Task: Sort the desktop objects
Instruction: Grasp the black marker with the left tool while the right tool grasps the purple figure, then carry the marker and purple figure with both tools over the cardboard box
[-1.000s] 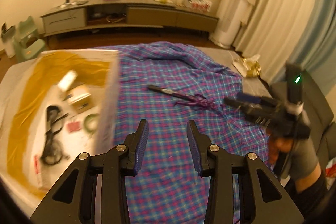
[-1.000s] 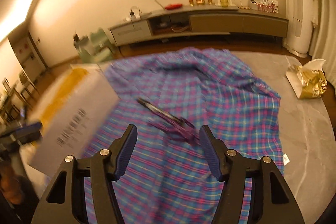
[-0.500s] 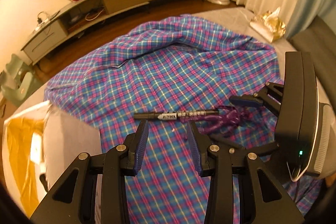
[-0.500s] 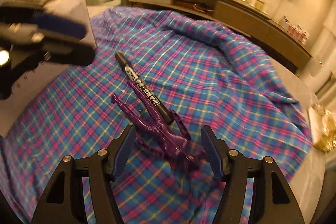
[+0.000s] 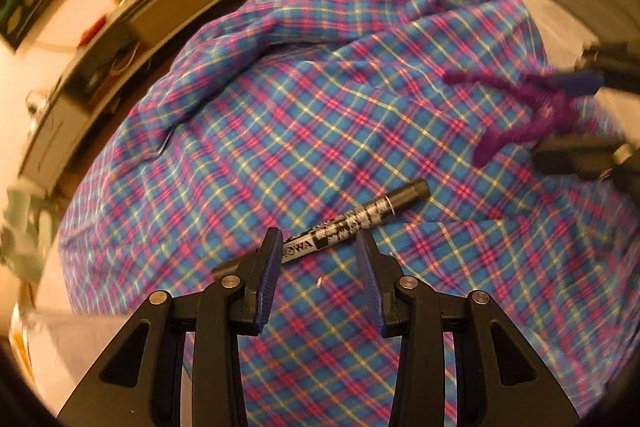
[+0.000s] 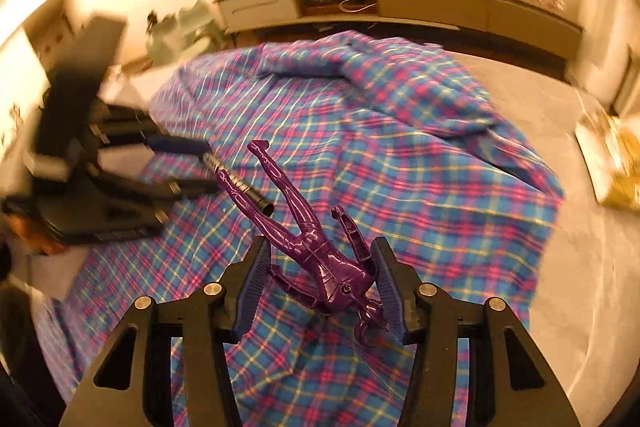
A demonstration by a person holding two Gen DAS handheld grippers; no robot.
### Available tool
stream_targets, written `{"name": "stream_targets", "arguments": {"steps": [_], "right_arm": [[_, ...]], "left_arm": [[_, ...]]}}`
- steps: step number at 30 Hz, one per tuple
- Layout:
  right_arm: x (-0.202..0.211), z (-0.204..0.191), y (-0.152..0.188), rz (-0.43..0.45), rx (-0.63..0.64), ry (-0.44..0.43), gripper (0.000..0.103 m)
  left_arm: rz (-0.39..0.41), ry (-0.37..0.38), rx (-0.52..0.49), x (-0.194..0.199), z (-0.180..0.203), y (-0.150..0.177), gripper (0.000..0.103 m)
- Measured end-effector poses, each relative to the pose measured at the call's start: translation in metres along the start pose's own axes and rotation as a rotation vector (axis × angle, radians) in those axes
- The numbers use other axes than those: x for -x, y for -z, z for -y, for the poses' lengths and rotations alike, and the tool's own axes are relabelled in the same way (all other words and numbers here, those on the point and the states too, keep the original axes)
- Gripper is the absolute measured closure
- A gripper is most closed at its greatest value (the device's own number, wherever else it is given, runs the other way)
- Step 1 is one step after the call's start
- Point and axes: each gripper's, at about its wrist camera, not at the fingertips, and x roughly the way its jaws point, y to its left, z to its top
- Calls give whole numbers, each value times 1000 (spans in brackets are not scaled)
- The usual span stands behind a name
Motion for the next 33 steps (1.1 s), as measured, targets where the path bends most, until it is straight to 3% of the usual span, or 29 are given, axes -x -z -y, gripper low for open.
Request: {"name": "stream_targets", "arguments": {"steps": [2,7,9,12,20,33], "right_arm": [[6,6,2,11,-34,-24,50],[7,1,0,15,-52,-67,50],[8,-4,0,19,-38,-71,50],[4,-9,-2,20,-34,-62,50],[12,-7,-1,38,-72,-46,50],[53,-58,9,119,-88,-53,50]], "left_arm": [[19,-16,-28,-4,4,-4,56],[27,46,22,-12,-3,-15,60],[17,73,23,-12,-2,-16,77],[7,55,3,-10,3,-16,90],[19,88,133,19,-5,-14,90],[141,51,305,129,-1,28,90]]}}
